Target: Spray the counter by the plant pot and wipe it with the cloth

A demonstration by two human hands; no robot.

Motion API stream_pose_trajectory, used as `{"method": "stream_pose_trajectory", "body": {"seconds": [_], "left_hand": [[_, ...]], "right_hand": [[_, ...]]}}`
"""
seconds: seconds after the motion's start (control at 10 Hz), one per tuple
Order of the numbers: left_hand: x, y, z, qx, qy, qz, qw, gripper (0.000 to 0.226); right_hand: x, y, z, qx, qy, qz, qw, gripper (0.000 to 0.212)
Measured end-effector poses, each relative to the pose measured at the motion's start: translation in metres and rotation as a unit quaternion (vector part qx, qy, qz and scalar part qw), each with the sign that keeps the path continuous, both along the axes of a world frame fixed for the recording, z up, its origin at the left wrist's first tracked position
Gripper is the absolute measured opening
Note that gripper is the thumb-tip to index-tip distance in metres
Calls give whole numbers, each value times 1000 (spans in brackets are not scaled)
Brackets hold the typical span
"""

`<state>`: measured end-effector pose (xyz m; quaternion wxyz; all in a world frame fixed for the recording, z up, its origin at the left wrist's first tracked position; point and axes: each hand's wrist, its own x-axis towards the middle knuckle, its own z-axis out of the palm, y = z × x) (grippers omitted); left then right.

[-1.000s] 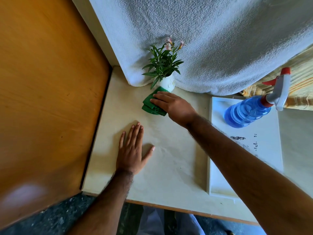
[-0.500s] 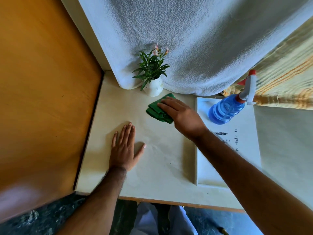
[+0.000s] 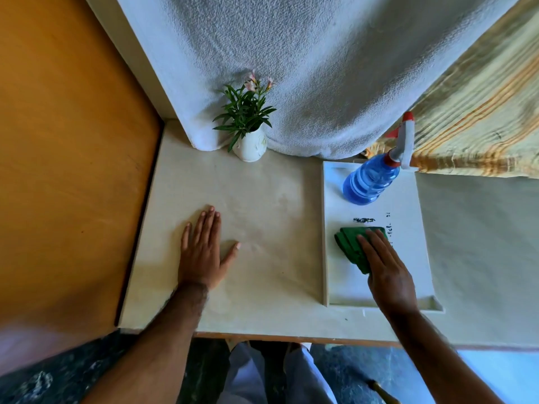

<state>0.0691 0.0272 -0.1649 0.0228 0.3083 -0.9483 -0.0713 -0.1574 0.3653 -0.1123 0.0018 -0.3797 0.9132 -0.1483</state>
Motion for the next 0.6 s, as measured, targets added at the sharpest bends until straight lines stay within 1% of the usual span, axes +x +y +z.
{"method": "stream_pose_trajectory", "body": {"seconds": [0.1,0.2,0.3,0.4,0.5,0.6], "left_hand": [[2,-1,-4,-5,5,-2,1000,87],[1,-2,-6,-8,17,-2,1000,87],[2,-2,-7,-7,13,-3,1000,86],[2,-2,-6,-5,2,-4,1000,86],[1,2,1,10,-19,-6,1000,87],[-6,1,16,64,-54,-9,996,105]], "right_hand": [[-1,0,-10,36,-37,19,998,87],[2,2,-16,101,-44,48,993,82],[8,1,-19,154,-32,38,987,98],[10,-4,-17,178,-35,36,983,105],[11,-6,-5,173,-28,40,984,105],[8,-34,16,136,0,67,988,102]]}}
